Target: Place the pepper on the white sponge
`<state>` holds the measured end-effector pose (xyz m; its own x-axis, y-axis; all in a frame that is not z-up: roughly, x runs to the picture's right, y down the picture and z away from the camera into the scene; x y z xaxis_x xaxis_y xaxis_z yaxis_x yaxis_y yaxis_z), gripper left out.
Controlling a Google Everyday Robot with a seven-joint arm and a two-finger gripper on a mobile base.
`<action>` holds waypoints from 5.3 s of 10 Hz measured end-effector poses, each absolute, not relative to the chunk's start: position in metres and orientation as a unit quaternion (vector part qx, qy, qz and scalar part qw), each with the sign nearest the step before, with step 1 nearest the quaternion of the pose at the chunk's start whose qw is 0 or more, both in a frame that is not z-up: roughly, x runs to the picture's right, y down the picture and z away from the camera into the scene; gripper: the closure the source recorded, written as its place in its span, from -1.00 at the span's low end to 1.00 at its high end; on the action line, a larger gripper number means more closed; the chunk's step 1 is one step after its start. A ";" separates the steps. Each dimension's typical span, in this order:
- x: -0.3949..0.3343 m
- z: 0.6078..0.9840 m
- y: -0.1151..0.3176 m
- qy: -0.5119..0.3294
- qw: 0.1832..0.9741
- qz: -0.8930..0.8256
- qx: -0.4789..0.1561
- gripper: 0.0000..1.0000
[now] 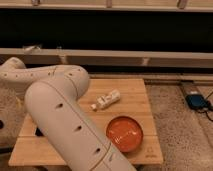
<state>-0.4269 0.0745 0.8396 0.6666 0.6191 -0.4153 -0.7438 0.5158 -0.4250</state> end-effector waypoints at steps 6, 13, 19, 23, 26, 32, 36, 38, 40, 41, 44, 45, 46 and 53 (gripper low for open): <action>-0.427 0.840 0.075 0.106 0.864 0.394 -0.294 -0.60; -0.427 0.840 0.075 0.106 0.864 0.394 -0.294 -0.60; -0.427 0.839 0.075 0.106 0.864 0.394 -0.294 -0.60; -0.427 0.839 0.075 0.106 0.864 0.394 -0.294 -0.60; -0.428 0.839 0.074 0.106 0.864 0.394 -0.294 -0.60; -0.414 0.881 0.078 0.133 0.863 0.386 -0.296 -0.60; -0.398 0.895 0.088 0.146 0.852 0.394 -0.312 -0.60; -0.397 0.900 0.094 0.144 0.846 0.400 -0.322 -0.60; -0.396 0.905 0.100 0.144 0.841 0.402 -0.331 -0.60; -0.397 0.907 0.102 0.144 0.841 0.402 -0.334 -0.60; -0.403 0.912 0.109 0.143 0.841 0.394 -0.341 -0.36; -0.406 0.912 0.110 0.143 0.843 0.389 -0.344 -0.10; -0.408 0.912 0.110 0.142 0.843 0.386 -0.345 0.11; -0.407 0.903 0.085 0.122 0.847 0.394 -0.335 1.00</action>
<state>-0.4071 0.0845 0.9029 0.6597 0.5860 -0.4705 -0.7493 0.4645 -0.4720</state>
